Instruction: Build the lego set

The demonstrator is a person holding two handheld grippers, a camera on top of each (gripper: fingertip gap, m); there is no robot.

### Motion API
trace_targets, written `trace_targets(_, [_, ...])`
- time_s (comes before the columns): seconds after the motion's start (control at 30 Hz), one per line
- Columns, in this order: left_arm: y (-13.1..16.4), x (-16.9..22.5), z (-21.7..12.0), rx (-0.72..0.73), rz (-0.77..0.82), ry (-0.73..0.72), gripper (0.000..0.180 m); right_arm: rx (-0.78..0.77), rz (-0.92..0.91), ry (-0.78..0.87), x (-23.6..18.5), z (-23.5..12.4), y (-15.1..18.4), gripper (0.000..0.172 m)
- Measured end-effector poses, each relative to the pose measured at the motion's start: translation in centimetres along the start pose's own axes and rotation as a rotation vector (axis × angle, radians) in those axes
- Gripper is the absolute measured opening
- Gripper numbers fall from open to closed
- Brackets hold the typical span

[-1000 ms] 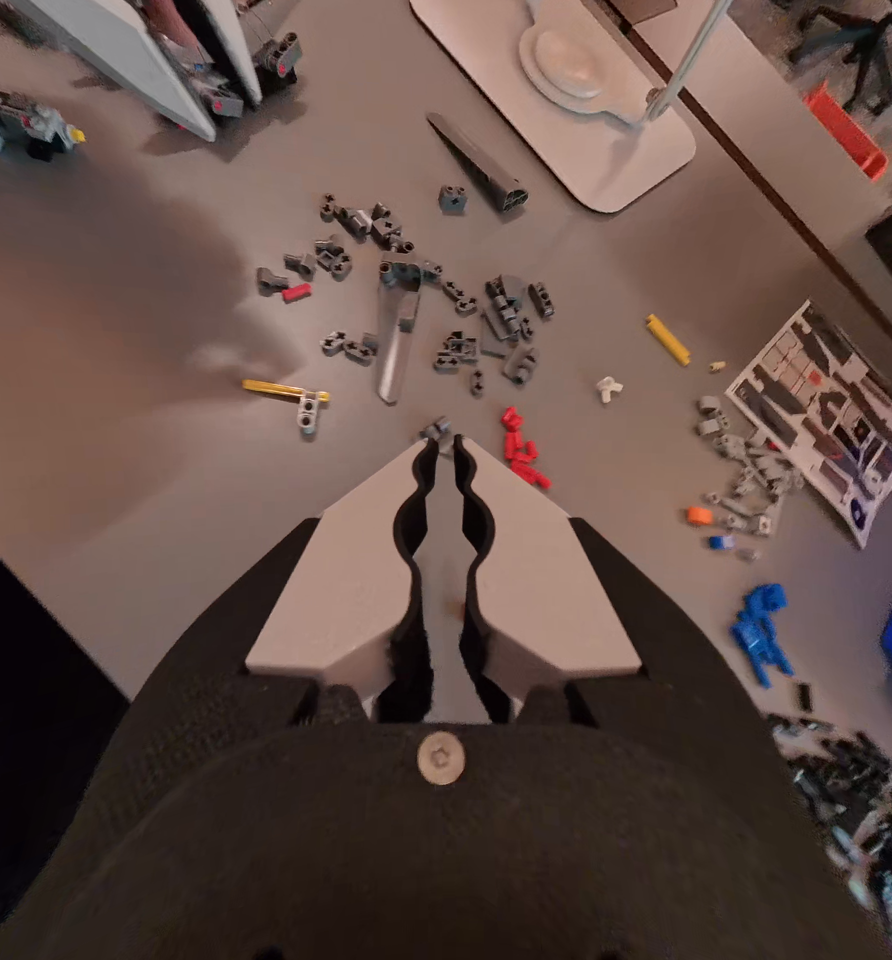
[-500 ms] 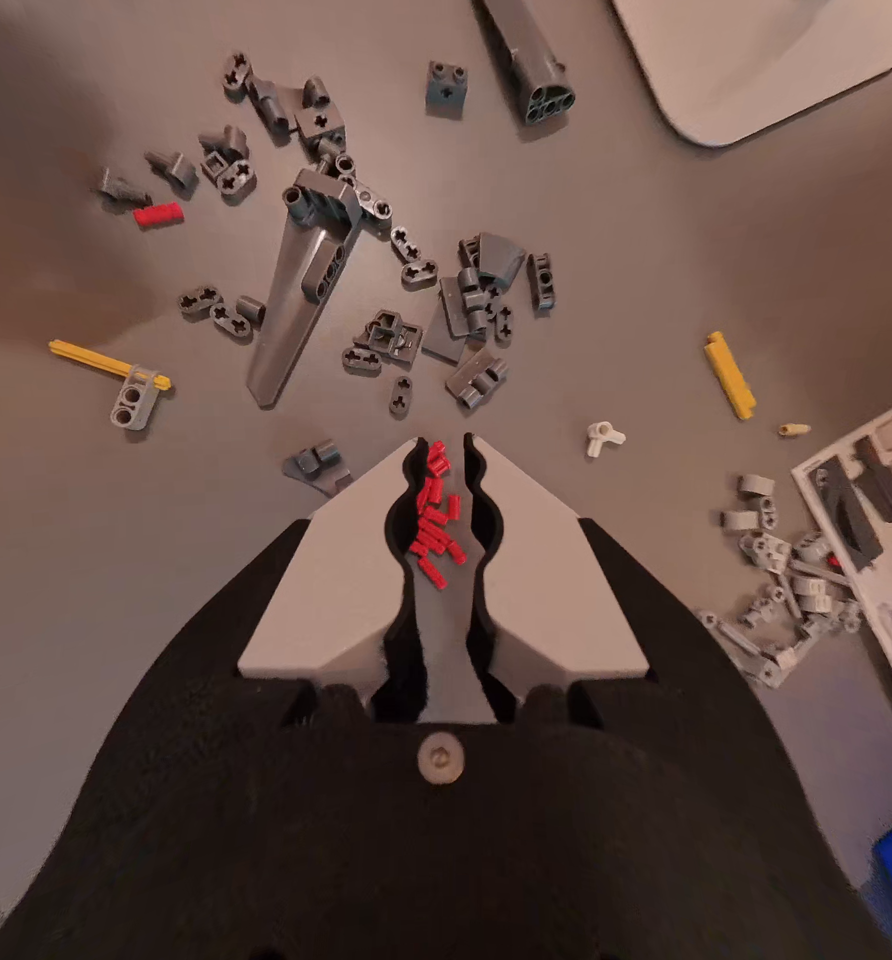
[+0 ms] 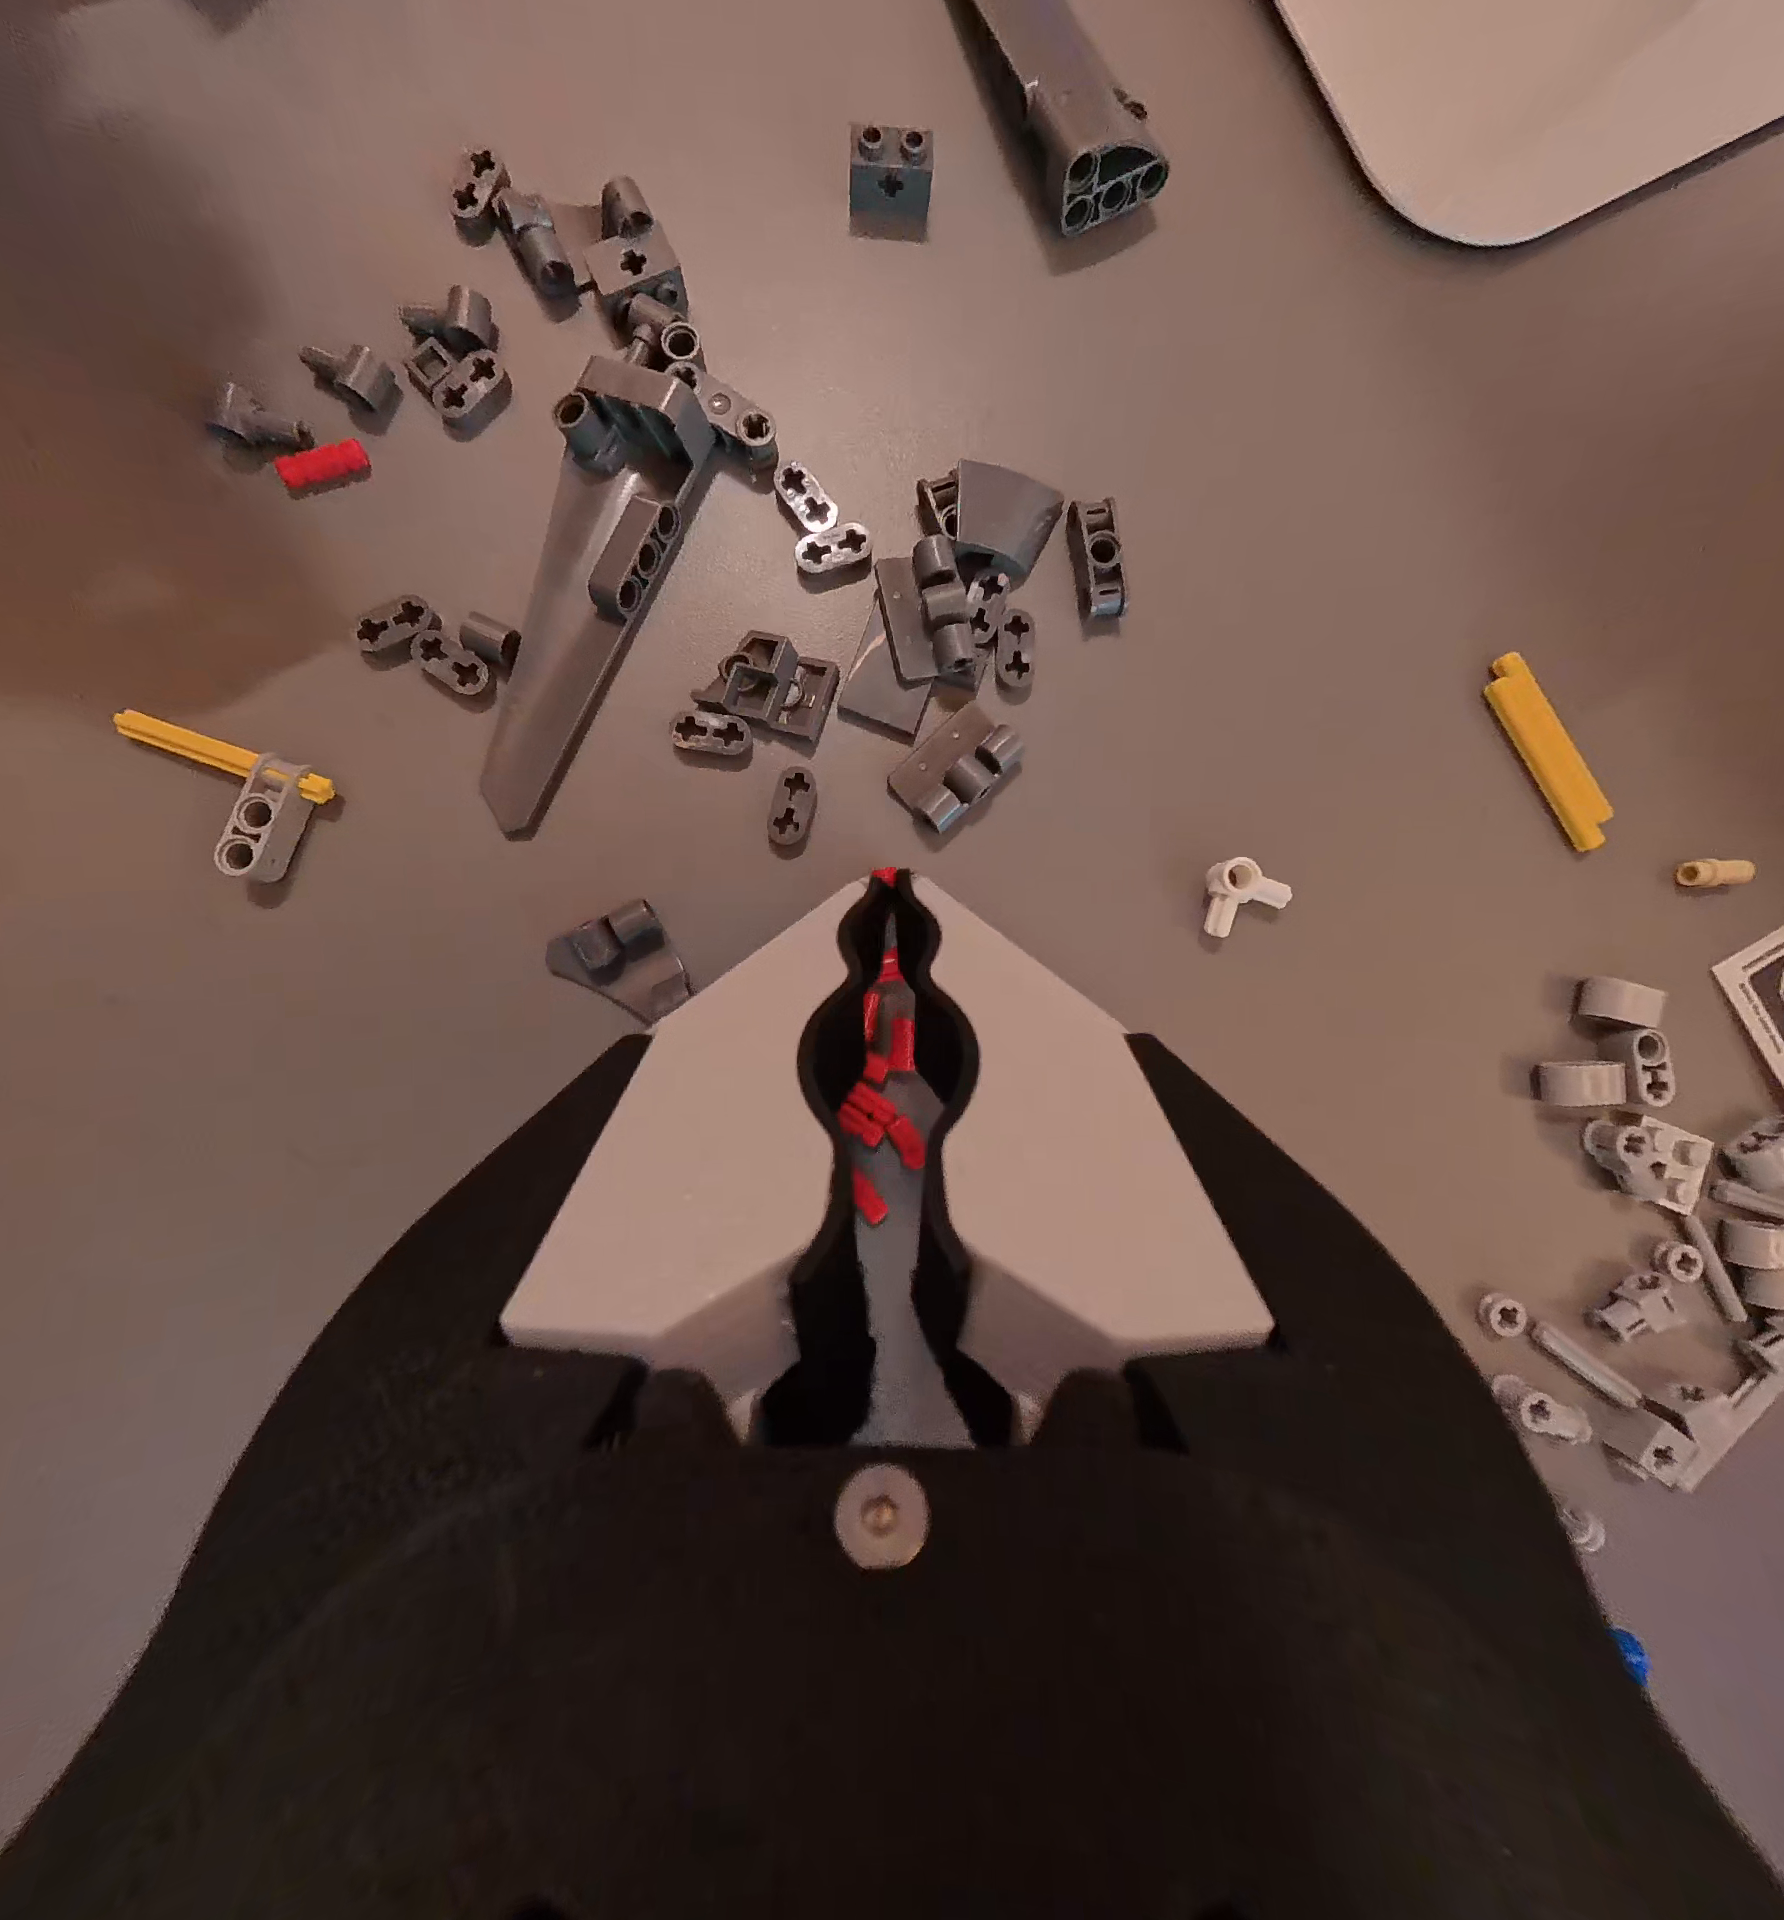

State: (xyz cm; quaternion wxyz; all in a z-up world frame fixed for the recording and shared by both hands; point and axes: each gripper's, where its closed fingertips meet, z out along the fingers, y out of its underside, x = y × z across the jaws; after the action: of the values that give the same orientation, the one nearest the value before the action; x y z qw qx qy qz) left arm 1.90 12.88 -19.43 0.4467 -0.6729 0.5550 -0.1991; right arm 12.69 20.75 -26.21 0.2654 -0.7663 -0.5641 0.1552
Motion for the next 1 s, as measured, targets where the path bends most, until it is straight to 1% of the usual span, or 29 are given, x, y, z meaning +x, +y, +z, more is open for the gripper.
trace_targets(0.2, [0.2,-0.1,0.2,-0.005,0.001,-0.005,0.012,0.015,0.001,0.016,0.3,-0.1,-0.1,0.000])
trace_targets(0.43, [0.1,0.0,0.2,-0.008,0.007,-0.005,0.012,-0.014,-0.030,0.021,0.3,-0.5,-0.3,0.004])
trace_targets(0.6, [0.1,0.0,0.2,-0.007,0.010,-0.007,0.012,-0.092,-0.070,0.004,0.3,-0.2,-0.2,0.007])
trace_targets(0.67, [0.0,0.0,0.1,-0.006,0.012,-0.008,0.012,-0.128,-0.079,-0.005,0.4,0.3,0.1,0.006])
trace_targets(0.8, [0.0,-0.2,0.0,-0.004,0.015,-0.015,0.012,-0.139,-0.074,-0.020,0.4,0.5,-0.1,0.002])
trace_targets(0.9, [0.0,-0.3,0.0,-0.004,0.020,-0.028,0.012,-0.098,-0.037,-0.033,0.4,0.5,-0.3,0.002])
trace_targets(1.0, [-0.1,-0.7,-0.1,0.000,0.049,-0.067,0.012,0.040,0.041,-0.070,0.0,-0.5,-1.9,0.002])
